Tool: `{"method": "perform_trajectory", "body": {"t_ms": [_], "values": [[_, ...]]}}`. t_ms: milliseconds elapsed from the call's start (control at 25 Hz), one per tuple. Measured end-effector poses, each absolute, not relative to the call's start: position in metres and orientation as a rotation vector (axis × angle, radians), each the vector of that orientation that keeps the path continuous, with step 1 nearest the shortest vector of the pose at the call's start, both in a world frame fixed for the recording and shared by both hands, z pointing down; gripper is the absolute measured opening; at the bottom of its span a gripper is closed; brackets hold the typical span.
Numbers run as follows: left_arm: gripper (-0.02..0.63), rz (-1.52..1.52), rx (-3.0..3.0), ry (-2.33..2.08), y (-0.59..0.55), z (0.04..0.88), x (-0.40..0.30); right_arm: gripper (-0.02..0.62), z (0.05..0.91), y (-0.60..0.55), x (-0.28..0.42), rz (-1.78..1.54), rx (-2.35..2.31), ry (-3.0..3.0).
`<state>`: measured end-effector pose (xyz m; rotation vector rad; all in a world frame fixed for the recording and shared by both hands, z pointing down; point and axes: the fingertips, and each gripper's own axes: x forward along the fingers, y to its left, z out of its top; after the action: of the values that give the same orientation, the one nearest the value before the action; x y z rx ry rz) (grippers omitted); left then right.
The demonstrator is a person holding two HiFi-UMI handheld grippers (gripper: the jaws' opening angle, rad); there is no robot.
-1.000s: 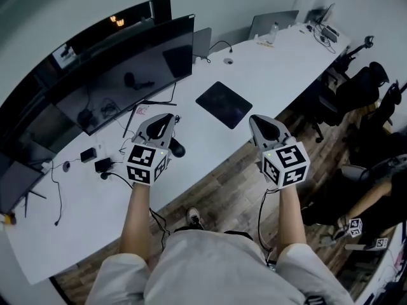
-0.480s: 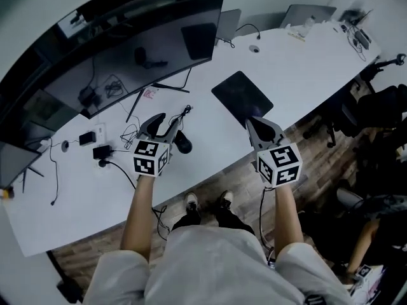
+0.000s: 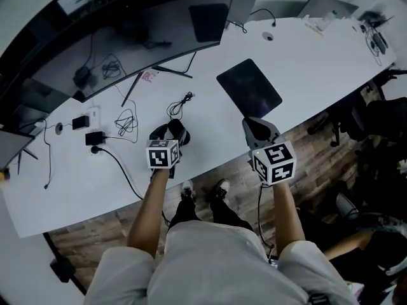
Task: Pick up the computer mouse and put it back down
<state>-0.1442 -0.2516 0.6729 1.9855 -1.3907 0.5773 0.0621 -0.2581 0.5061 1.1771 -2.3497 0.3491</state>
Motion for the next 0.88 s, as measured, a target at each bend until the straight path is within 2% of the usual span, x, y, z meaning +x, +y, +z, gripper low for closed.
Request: {"method": "perform_trajectory", "body": {"t_ms": [320, 720, 880], "values": [[0.367, 0.520, 1.738, -1.480, -0.254, 0.719, -0.141, 0.015, 0.540, -0.247, 0.073, 0.419, 1.144, -2.306], [0.367, 0.587, 1.779, -1.412, -0.272, 0.717, -0.128, 0.015, 0.547, -0.236, 0.091, 0.449, 1.198, -2.270], [0.348, 0.612, 1.809, -1.338, -0.271, 0.719, -0.125, 0.015, 0.546, -0.234, 0.100, 0.453, 1.233, -2.254]]}}
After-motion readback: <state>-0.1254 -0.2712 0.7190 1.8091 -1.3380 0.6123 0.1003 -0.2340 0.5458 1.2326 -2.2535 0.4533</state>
